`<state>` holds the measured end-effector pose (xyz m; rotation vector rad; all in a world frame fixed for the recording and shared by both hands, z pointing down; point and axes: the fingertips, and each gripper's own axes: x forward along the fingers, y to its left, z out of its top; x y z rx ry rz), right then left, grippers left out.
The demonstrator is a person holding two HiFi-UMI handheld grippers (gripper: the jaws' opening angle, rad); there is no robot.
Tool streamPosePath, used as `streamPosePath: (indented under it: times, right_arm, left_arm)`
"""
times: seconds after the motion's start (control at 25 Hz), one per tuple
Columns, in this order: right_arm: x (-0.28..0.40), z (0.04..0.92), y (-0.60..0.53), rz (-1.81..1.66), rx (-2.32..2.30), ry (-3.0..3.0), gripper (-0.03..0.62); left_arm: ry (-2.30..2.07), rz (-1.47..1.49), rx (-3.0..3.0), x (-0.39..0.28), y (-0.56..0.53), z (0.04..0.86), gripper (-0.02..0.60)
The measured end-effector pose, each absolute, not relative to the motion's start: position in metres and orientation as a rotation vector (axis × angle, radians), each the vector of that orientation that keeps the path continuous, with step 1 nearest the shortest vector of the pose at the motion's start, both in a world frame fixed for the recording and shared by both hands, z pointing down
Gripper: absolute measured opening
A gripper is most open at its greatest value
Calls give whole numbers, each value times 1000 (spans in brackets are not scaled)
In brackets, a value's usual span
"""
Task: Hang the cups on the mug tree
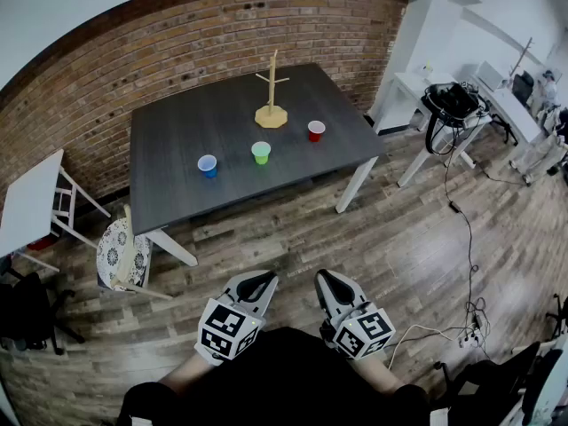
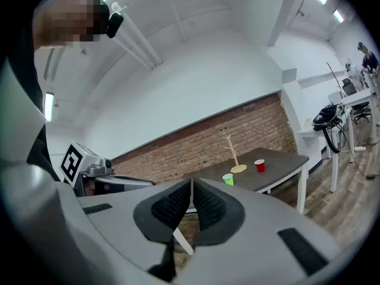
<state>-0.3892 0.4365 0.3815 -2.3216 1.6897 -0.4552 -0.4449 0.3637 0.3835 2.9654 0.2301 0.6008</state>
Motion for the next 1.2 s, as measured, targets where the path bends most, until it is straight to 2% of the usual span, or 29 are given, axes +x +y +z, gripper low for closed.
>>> streamPosePath:
  times: [0.72,1.2]
  right_arm:
    - [-365,383,517,-399,-2348,1780,41]
    - [-340,417,486,-561,-2327,1834,41]
  left_arm:
    - [207,619,2945,-416,453,392,29]
    - [183,677,2866,-387,427,418,29]
